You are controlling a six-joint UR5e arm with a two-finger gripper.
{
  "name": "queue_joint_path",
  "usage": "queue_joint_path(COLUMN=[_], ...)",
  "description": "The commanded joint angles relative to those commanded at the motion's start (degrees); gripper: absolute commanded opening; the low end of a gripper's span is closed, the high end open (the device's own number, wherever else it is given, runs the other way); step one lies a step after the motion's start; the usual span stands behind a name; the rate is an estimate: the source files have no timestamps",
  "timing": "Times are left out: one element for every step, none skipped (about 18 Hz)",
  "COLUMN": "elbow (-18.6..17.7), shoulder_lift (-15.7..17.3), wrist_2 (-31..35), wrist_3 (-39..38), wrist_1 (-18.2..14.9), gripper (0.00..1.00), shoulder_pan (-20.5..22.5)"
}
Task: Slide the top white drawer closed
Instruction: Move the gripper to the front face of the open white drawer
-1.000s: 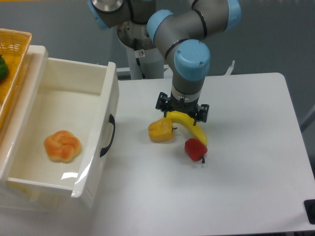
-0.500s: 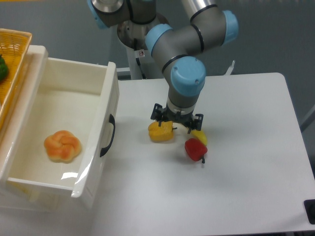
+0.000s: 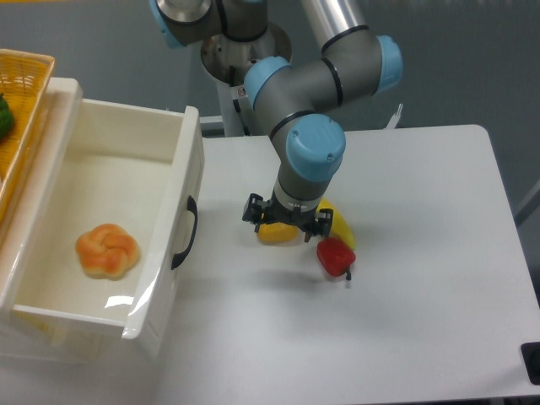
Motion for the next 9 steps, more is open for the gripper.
queue_joint_path(elbow=[0.09,0.52,0.96,1.49,1.76,1.93,1.93,1.93,2.02], shoulder_lift=[-0.18,-0.61,-1.14,-1.58,-1.93,-2.11,-2.29,-2.37,-2.46], wrist_2=[-0.18,-0.18,-0.18,-0.27,-0.88,-2.19,-2.99,-3.08,-3.17], wrist_3=[-0.88,-1.24,-1.59,-1.85,-2.03,-2.12,-2.29,-2.64,-3.08], wrist_1=[0.09,0.09,0.17,0.26,0.26,0.26,0.26,0.35,0.44], gripper=[1.0,1.0,1.0,1.0,1.0,1.0,1.0,1.0,1.0], shoulder_pan=[-0.09,-0.52,-1.31,-1.58,-1.76,-1.76,-2.11,-2.55,-2.81])
